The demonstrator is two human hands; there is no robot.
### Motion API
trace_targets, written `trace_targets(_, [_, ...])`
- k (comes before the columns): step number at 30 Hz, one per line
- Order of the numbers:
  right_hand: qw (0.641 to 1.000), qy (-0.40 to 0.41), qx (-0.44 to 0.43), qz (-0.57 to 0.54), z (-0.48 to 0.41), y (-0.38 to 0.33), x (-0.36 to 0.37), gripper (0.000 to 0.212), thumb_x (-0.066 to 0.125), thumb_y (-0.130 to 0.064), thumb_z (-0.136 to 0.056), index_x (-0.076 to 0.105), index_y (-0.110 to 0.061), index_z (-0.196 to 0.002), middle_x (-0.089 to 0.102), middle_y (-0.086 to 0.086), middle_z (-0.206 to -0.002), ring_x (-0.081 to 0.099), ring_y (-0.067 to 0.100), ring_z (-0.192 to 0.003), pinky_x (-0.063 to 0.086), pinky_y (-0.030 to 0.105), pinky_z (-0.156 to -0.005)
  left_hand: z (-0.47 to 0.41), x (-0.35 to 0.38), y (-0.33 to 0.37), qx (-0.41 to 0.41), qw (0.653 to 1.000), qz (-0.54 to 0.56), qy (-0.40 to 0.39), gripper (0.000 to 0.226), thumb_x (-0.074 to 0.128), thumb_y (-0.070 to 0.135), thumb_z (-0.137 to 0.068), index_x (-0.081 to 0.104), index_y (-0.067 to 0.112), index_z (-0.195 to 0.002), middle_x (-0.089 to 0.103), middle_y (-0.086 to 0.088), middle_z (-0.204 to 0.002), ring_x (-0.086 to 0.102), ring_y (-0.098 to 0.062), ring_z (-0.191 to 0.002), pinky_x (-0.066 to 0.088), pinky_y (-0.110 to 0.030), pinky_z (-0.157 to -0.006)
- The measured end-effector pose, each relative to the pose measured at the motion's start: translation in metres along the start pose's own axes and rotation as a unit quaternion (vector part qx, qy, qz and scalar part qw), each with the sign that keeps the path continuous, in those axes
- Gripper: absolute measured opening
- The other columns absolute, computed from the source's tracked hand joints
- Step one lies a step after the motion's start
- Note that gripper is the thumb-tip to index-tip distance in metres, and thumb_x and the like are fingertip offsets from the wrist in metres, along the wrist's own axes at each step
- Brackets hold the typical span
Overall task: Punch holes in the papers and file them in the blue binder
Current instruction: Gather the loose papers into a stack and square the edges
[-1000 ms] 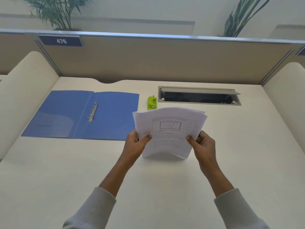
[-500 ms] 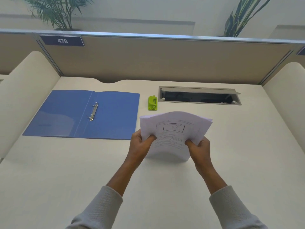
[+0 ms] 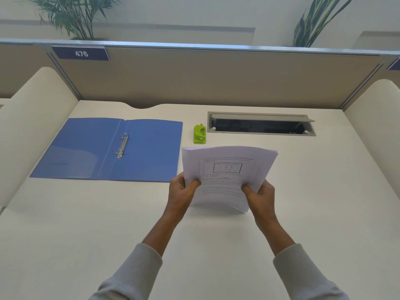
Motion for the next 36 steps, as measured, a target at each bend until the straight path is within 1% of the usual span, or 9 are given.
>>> trace_targets(6, [1.000,0.012,-0.002,0.002,-0.001,0.000,-0.002,0.028,0.058,0.003,-0.081,0.067,-0.016,-0.100,0.072,0.008,-0.095,0.066,0.019,-0.085,0.056,0.023,-0.065,-0.002,0.001,-0.007,0.006,1.000,-0.007,0.006,0.026,0.064,0.004,-0.094,0.074,0.026,-0.103,0.079,0.007,-0.095,0.073,-0.017,-0.092,0.061,-0.027,-0.074])
trace_targets(10, [0.999,0.015,0.020,0.024,0.001,0.015,-0.001,0.026,0.055,-0.008,-0.072,0.065,-0.013,-0.095,0.069,0.015,-0.092,0.063,0.035,-0.086,0.054,0.033,-0.067,0.003,0.002,-0.024,-0.019,1.000,-0.008,0.015,0.026,0.066,0.006,-0.094,0.074,0.028,-0.104,0.078,0.005,-0.098,0.071,-0.021,-0.098,0.062,-0.031,-0.079])
trace_targets(12, [0.999,0.014,0.017,0.033,0.002,0.019,-0.001,0.025,0.057,-0.010,-0.074,0.067,-0.012,-0.097,0.071,0.013,-0.092,0.065,0.034,-0.088,0.055,0.027,-0.066,0.004,0.003,-0.028,-0.026,1.000,-0.006,0.018,0.024,0.066,0.007,-0.095,0.074,0.029,-0.103,0.078,0.005,-0.097,0.070,-0.022,-0.097,0.062,-0.032,-0.081])
trace_targets(19, [0.985,-0.016,-0.107,0.136,-0.003,-0.005,-0.009,0.015,0.065,0.002,-0.088,0.066,-0.010,-0.097,0.071,0.003,-0.087,0.066,0.015,-0.078,0.052,0.013,-0.061,0.001,-0.001,-0.022,-0.027,0.999,0.003,0.017,0.024,0.064,0.004,-0.095,0.070,0.025,-0.106,0.077,0.005,-0.102,0.072,-0.024,-0.097,0.061,-0.025,-0.075])
trace_targets(24, [0.920,-0.023,-0.246,0.305,-0.022,-0.038,-0.020,0.009,0.067,-0.008,-0.087,0.067,-0.015,-0.093,0.069,-0.006,-0.078,0.063,0.016,-0.064,0.057,0.034,-0.055,-0.007,-0.021,-0.009,0.030,0.993,-0.041,0.111,0.075,0.076,-0.003,-0.083,0.035,0.021,-0.141,0.055,-0.002,-0.136,0.063,-0.019,-0.116,0.056,-0.029,-0.094])
trace_targets(28, [0.865,-0.044,-0.305,0.397,-0.026,-0.061,-0.022,0.010,0.073,-0.018,-0.086,0.066,-0.015,-0.093,0.073,-0.002,-0.083,0.065,0.016,-0.063,0.060,0.029,-0.055,0.000,-0.037,0.020,0.202,0.944,-0.205,0.162,0.096,0.083,0.007,-0.077,0.023,0.011,-0.152,0.032,-0.003,-0.158,0.035,-0.017,-0.144,0.032,-0.029,-0.118])
trace_targets(32, [0.793,-0.075,-0.330,0.507,-0.028,-0.067,-0.014,0.010,0.069,-0.025,-0.084,0.063,-0.022,-0.092,0.074,-0.005,-0.084,0.067,0.021,-0.065,0.059,0.037,-0.070,0.003,-0.034,0.044,0.277,0.923,-0.266,0.040,0.080,0.082,0.019,-0.078,0.041,0.014,-0.147,0.041,0.019,-0.151,0.039,-0.001,-0.139,0.035,-0.010,-0.111])
trace_targets(34, [0.755,-0.102,-0.333,0.555,-0.026,-0.069,-0.004,0.010,0.065,-0.026,-0.083,0.059,-0.025,-0.091,0.074,-0.007,-0.086,0.067,0.020,-0.066,0.057,0.036,-0.076,0.000,-0.030,0.043,0.253,0.934,-0.253,0.000,0.067,0.081,0.014,-0.082,0.050,0.013,-0.141,0.043,0.040,-0.139,0.049,0.013,-0.127,0.047,-0.009,-0.098])
trace_targets(36, [0.724,-0.119,-0.338,0.589,-0.023,-0.071,0.004,0.010,0.063,-0.026,-0.083,0.056,-0.024,-0.089,0.074,-0.006,-0.085,0.066,0.019,-0.065,0.056,0.035,-0.074,-0.005,-0.029,0.033,0.215,0.949,-0.232,-0.011,0.059,0.078,0.012,-0.086,0.050,0.019,-0.137,0.063,0.033,-0.120,0.065,0.004,-0.111,0.057,-0.015,-0.085])
Point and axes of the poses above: each hand's wrist, its own z-axis away from the middle knuckle, its own x-axis out of the palm, y = z × x, the point moved 2 cm from there along -z, towards the middle knuckle
